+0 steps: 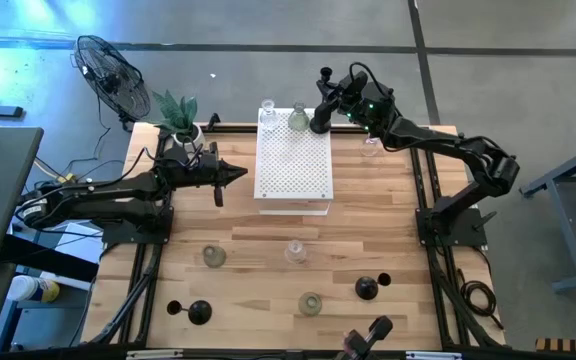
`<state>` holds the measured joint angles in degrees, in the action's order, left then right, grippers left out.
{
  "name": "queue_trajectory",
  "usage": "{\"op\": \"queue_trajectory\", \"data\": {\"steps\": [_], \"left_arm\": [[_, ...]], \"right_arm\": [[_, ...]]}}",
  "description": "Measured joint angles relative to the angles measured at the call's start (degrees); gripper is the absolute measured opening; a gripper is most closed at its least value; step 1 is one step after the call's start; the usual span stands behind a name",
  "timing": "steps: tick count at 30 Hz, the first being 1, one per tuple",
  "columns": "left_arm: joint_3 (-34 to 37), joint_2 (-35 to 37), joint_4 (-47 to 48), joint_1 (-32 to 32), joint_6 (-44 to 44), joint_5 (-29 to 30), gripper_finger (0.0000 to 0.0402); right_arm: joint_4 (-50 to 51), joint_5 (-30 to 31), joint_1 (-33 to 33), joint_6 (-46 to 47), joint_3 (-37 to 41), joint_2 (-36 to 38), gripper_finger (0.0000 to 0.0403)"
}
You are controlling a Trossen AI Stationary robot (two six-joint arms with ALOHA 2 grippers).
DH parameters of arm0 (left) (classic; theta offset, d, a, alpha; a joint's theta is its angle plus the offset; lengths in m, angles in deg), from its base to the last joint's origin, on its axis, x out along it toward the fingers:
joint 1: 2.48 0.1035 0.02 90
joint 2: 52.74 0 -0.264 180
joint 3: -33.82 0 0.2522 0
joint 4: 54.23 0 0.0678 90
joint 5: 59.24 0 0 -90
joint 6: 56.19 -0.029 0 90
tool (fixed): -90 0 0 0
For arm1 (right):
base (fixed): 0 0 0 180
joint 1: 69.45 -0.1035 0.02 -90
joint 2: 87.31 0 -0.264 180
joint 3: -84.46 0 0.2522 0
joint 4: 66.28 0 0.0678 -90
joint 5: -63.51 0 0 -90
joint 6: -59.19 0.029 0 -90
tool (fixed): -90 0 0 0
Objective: Pick & Place candle stick holders
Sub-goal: Put the top left black candle holder on the shelf
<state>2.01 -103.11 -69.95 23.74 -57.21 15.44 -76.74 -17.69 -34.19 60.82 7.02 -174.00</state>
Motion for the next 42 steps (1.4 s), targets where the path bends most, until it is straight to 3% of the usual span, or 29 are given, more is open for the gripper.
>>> {"op": "queue_trajectory", "data": {"steps": [23,42], "left_arm": [[0.0,0.0,-0.02,0.0,0.0,-0.28,0.0001],[0.0,0.0,-0.02,0.0,0.02,-0.17,0.0001]], "right_arm": [[-2.33,-3.39,0.0,-0.37,0.02,0.0,0.0006],[-2.27,-0.61,0.11,-1.63,0.02,-0.28,0.001]]}}
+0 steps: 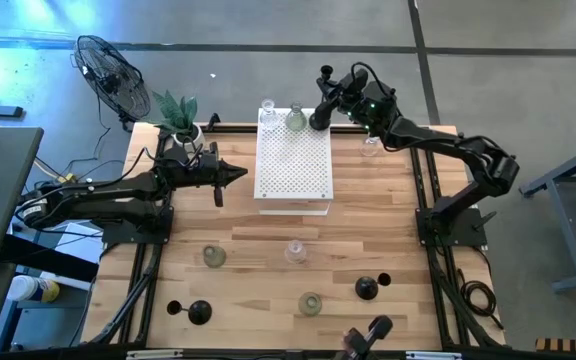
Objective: Pick & Place candle stick holders
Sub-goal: Put the top left black candle holder on the shelf
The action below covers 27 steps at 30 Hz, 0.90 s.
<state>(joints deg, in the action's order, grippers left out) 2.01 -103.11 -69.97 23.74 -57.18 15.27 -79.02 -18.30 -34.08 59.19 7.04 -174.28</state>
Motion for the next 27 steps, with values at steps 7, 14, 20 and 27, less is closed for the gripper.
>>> {"op": "queue_trajectory", "data": {"steps": [7,14,20,27], "left_arm": [[0.0,0.0,0.0,0.0,0.0,0.21,0.0001],[0.0,0.01,0.0,0.0,0.02,-0.05,0.0001],[0.0,0.0,0.02,0.0,0.01,-0.07,0.0001],[0.0,0.0,0.02,0.0,0.0,-0.08,0.0001]], "right_arm": [[-2.18,0.68,-0.02,1.37,-0.04,-2.44,0.0007],[-3.87,0.3,-0.02,1.44,-0.01,-2.65,0.0013],[-2.88,0.34,-0.01,1.47,0.0,-2.63,0.0027],[-2.57,1.95,-0.02,1.47,0.0,-2.61,0.0094]]}}
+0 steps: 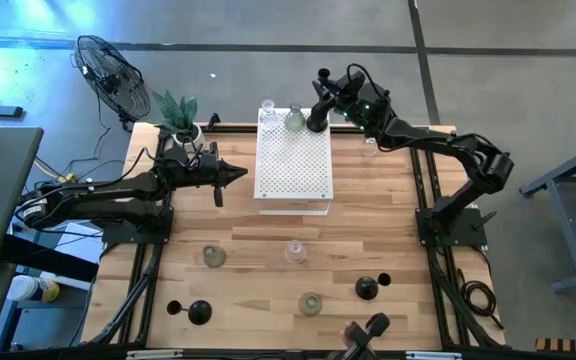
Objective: Pick & Place candle stick holders
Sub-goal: Put the top left black candle holder on the shelf, then put the left transparent candle holder on the shelf aligned with the transparent candle holder
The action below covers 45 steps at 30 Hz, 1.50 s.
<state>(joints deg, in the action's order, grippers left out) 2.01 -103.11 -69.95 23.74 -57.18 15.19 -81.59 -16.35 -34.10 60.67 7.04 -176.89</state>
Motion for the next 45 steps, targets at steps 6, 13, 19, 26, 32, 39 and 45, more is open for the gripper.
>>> {"op": "queue_trajectory", "data": {"steps": [6,13,19,26,32,39,45], "left_arm": [[0.0,0.0,0.04,0.0,0.0,-0.03,0.0001],[0.0,0.0,0.46,0.0,-0.11,-0.12,0.0001],[0.0,0.01,0.44,0.0,-0.22,-0.12,0.0001],[0.0,0.0,0.0,0.0,0.43,-0.25,0.0001],[0.0,0.0,0.12,0.0,0.83,-0.42,0.0001],[0.0,-0.09,0.09,0.0,0.85,-0.53,0.0001],[0.0,-0.9,-1.02,-0.02,1.31,-3.59,0.0001]], "right_arm": [[4.06,1.42,-0.11,-0.31,0.07,1.82,0.0165],[17.09,4.75,-0.88,-0.41,0.07,9.64,0.0209],[28.45,7.3,-3.45,-1.43,0.07,15.97,0.0195],[29.62,2.74,-3.92,-1.75,-0.02,16.27,0.0124],[41.23,1.9,-4.3,-1.95,-0.02,19.2,0.0031],[54.92,9.06,-15.12,0.51,-0.02,23.91,0.0008],[57.56,10.37,-28.0,5.82,0.52,24.5,0.0003]]}}
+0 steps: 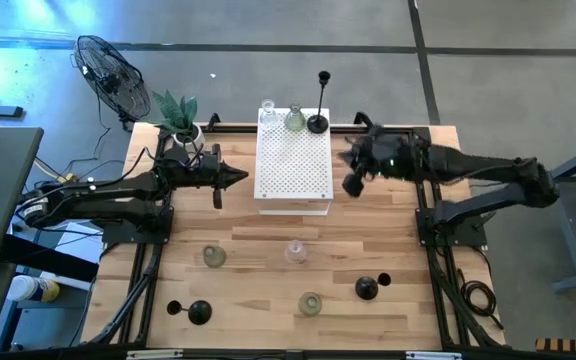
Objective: Pick & Place candle stick holders
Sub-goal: Put the left transparent candle holder on the shelf aligned with the transparent candle holder
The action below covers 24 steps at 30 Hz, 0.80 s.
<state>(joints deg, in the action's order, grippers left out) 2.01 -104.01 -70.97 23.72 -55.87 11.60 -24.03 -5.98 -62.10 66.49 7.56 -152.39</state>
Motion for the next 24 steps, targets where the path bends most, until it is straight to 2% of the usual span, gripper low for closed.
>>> {"op": "queue_trajectory", "data": {"steps": [5,9,11,14,17,24], "left_arm": [[0.0,-0.02,0.06,0.01,0.02,-0.93,0.0001],[0.0,-0.02,0.32,-0.45,0.2,-1.3,0.0001],[0.0,0.04,1.26,-1.42,-0.05,-1.03,0.0001],[-0.02,1.3,3.66,-4.06,-1.44,-0.98,0.0001],[-1.99,3.25,12.31,-7.8,-2.93,1.2,0.0001],[-11.65,4.35,40.33,-20.19,-2.81,13.24,0.0001]], "right_arm": [[-18.1,-3.82,-6.83,-1.5,9.69,-0.09,0.0001],[-33.81,-6.03,-9.73,-3.44,18.62,-0.14,0.0001],[-37.88,-6.12,-10.08,-3.51,21.66,-0.06,0.0001],[-38.92,-6.0,-9.99,-3.29,24.48,-0.06,0.0001],[-38.99,-5.87,-9.99,-3.45,25.24,-0.06,0.0001],[-39.95,-7.16,-9.99,-7.43,25.36,-0.06,0.0001]]}}
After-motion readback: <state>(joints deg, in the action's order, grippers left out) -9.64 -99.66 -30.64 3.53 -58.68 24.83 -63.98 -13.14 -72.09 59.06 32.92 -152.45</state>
